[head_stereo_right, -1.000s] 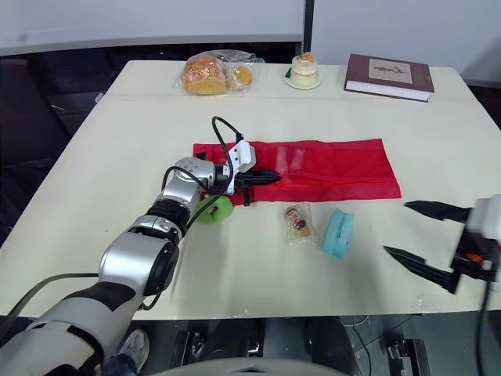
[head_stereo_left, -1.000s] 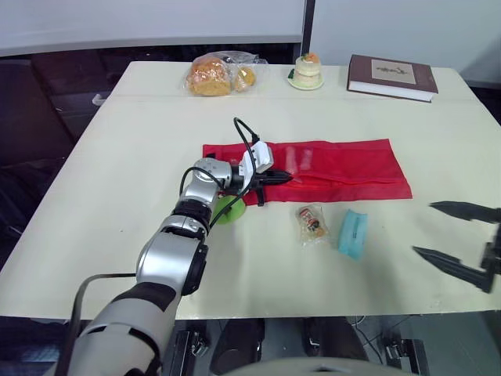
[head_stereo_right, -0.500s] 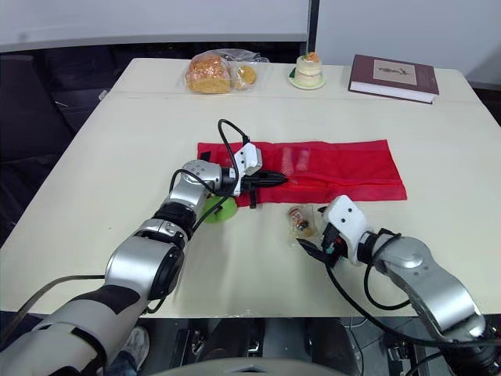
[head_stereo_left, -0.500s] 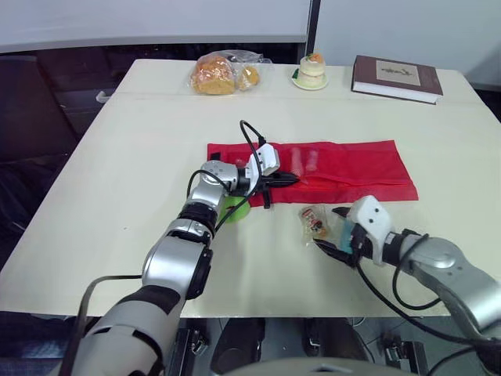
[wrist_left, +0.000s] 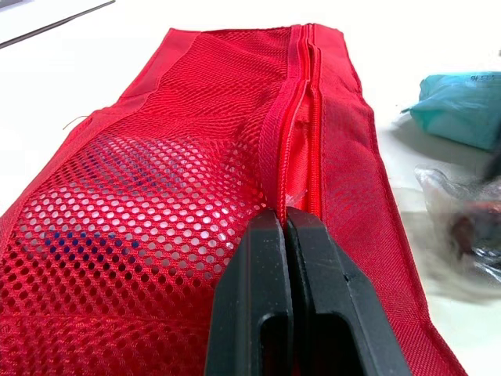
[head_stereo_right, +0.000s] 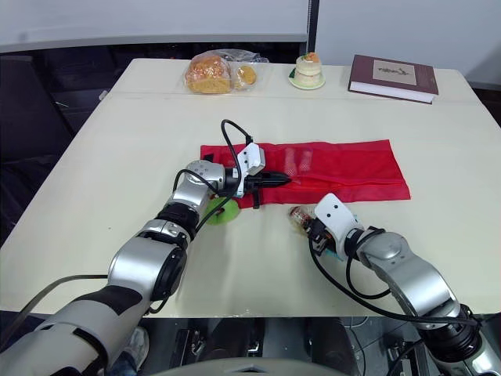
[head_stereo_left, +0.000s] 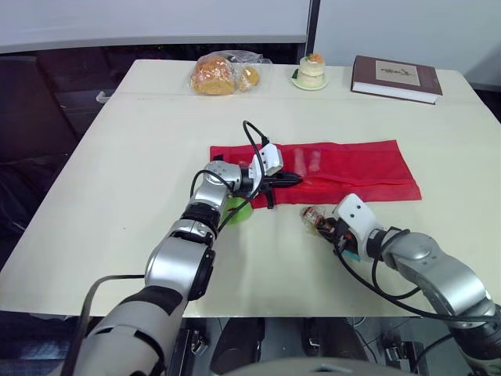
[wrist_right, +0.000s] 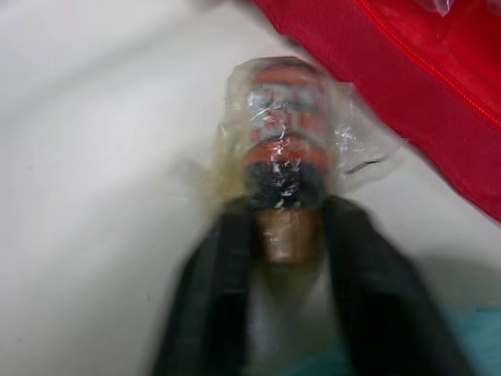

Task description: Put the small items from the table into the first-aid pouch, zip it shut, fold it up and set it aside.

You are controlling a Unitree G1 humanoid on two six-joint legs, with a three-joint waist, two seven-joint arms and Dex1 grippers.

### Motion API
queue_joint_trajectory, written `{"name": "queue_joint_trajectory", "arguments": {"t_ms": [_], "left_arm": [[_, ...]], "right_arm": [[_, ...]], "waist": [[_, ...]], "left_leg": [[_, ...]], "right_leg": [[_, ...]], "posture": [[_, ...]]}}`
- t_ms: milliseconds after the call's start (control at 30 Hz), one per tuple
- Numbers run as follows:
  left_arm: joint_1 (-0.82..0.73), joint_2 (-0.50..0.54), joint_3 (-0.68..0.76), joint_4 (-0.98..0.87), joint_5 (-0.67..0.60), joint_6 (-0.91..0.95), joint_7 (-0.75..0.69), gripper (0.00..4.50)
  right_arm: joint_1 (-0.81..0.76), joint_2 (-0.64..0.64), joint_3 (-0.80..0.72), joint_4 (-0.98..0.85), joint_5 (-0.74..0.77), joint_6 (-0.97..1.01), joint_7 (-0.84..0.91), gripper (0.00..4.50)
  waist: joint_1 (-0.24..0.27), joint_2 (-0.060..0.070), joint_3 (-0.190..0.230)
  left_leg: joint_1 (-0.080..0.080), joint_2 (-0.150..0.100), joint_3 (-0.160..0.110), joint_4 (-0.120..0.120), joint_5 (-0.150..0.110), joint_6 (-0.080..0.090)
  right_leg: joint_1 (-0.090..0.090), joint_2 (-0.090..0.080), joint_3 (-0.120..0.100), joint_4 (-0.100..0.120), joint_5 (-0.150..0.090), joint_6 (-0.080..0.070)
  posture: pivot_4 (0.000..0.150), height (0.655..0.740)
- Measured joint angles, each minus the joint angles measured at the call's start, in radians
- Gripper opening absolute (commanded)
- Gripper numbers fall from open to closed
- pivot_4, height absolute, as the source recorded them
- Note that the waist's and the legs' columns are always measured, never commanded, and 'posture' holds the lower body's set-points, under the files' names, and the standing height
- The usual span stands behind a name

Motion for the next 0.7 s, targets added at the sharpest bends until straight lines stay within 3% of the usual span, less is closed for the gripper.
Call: {"name": "queue_joint_trajectory", "arguments": {"t_ms": [333,700], "left_arm": [[0.002,0.001,0.000,-0.010,0.000,0.000,-0.001,0.00],[0.008,-0.017,0.001,-0.021,-0.002,0.000,-0.004,0.00]], "right_arm": [[-0.077,0.044,-0.174,-0.044,0.045,0.155,-0.051,0.41],[-0.191,0.096,-0.164,0.115,0.050,0.245,-0.076,0.41]], "waist": [[0.001,0.000,0.000],[-0.002,0.000,0.000]], "left_leg": [[0.000,0.000,-0.001,0.000,0.000,0.000],[0.000,0.000,0.000,0.000,0.000,0.000]], "right_leg": [[0.000,0.000,-0.001,0.000,0.000,0.000],[0.000,0.000,0.000,0.001,0.000,0.000]], "posture": [[0.150,0.7289],[0.150,0.7289]]}}
